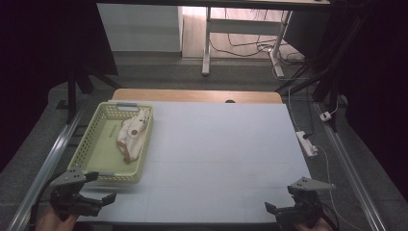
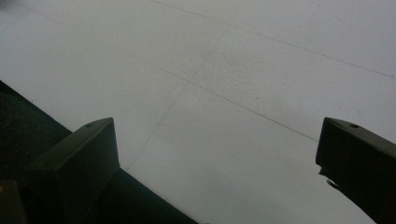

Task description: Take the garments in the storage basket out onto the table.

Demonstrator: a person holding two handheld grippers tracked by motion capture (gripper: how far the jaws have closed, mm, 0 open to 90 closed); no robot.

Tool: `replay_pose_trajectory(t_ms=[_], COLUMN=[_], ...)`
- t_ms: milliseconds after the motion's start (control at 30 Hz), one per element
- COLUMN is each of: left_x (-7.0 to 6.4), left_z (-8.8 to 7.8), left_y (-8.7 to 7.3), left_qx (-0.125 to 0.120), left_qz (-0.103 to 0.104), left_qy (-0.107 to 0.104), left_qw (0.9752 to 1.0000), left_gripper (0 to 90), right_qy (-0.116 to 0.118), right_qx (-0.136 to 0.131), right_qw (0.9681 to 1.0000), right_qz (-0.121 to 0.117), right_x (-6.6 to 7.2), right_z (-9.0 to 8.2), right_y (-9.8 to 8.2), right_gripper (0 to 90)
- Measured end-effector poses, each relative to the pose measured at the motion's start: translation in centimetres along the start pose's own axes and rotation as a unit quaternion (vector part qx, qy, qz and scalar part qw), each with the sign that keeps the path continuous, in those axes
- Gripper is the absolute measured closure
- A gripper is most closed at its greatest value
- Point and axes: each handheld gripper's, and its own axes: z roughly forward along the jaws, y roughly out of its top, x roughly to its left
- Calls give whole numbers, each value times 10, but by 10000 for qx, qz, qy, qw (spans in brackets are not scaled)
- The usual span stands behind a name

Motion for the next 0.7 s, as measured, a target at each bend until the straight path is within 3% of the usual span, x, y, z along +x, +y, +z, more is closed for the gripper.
replay_pose_trajectory(t_ms=[433,700], left_x=[8,14], left_z=[6,14], left_y=[10,18], left_qx=[-49,-8], left_qz=[-64,43], left_qy=[-75,-41], left_qw=[9999,10000], left_gripper=[0,0], right_qy=[2,-5], right_qx=[31,43], right_qw=[10000,10000], right_qz=[-2,-18], right_x=[0,1], right_z=[0,1], right_y=[0,0], right_gripper=[0,0])
